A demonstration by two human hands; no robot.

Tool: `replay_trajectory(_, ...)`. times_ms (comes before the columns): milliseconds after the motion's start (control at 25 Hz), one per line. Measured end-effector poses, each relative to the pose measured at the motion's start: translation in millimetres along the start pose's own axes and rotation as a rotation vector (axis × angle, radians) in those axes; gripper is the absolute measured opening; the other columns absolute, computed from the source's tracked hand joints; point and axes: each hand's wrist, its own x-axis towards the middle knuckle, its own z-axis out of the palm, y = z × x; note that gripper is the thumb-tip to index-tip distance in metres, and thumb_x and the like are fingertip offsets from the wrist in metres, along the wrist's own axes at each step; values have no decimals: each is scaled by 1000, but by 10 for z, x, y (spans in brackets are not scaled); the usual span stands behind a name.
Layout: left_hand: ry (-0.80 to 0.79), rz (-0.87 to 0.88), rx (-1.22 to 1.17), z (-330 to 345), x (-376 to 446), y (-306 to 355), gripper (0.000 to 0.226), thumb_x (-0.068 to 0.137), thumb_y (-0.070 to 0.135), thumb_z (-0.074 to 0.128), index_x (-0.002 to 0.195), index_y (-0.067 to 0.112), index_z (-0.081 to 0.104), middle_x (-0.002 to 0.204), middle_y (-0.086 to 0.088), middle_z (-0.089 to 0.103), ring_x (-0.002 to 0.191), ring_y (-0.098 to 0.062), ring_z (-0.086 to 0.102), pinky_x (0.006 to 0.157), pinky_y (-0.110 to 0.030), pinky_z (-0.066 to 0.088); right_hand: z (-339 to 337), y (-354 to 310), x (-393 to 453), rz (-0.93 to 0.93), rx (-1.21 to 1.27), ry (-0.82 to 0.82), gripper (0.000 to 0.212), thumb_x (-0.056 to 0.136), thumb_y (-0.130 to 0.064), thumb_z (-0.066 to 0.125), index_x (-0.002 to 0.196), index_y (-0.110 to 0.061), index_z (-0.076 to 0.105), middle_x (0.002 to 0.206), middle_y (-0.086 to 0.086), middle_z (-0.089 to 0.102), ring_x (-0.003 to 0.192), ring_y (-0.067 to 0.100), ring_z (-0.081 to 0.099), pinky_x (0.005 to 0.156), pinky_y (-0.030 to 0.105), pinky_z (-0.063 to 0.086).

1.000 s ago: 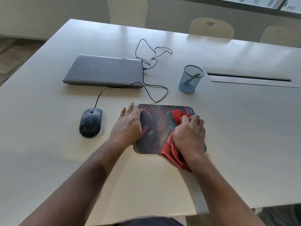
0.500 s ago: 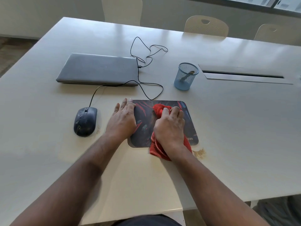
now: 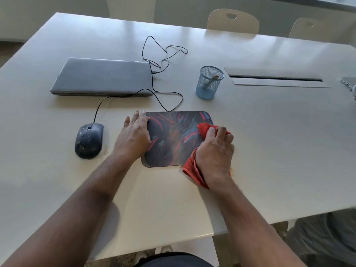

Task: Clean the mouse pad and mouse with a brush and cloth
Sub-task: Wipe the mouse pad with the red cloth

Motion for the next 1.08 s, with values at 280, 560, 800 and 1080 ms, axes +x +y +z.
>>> replay_trajectory(280,9,9,36,68,41,-48,65,93,43,54,146,8,39,163,-10,26,153,-23,11,123,-38,0,-76,390,-209,72,-103,35,58,85,-18,20,124,2,58,124,18,52,110,37,51,82,43,51)
replay_trajectory(560,-6,28,42,84,71,-79,64,94,42,56,146,8,38,163,-14,25,153,-25,10,122,-37,-1,-225,861,-809,114,-192,-8,49,94,-10,34,135,1,57,131,18,52,112,37,51,85,44,53)
replay_trajectory(800,-44,53,89,93,88,-86,70,97,40,56,153,6,31,164,-13,20,153,-25,9,123,-39,0,-336,1429,-1493,173,-236,14,42,96,-11,50,132,9,59,127,27,52,103,43,53,80,48,56)
replay_trajectory(1080,-69,92,68,85,86,-93,65,97,35,53,151,5,34,163,-13,24,153,-24,11,122,-38,0,-252,1900,-1976,398,-34,84,26,86,8,60,109,10,72,121,27,57,107,49,53,88,61,53)
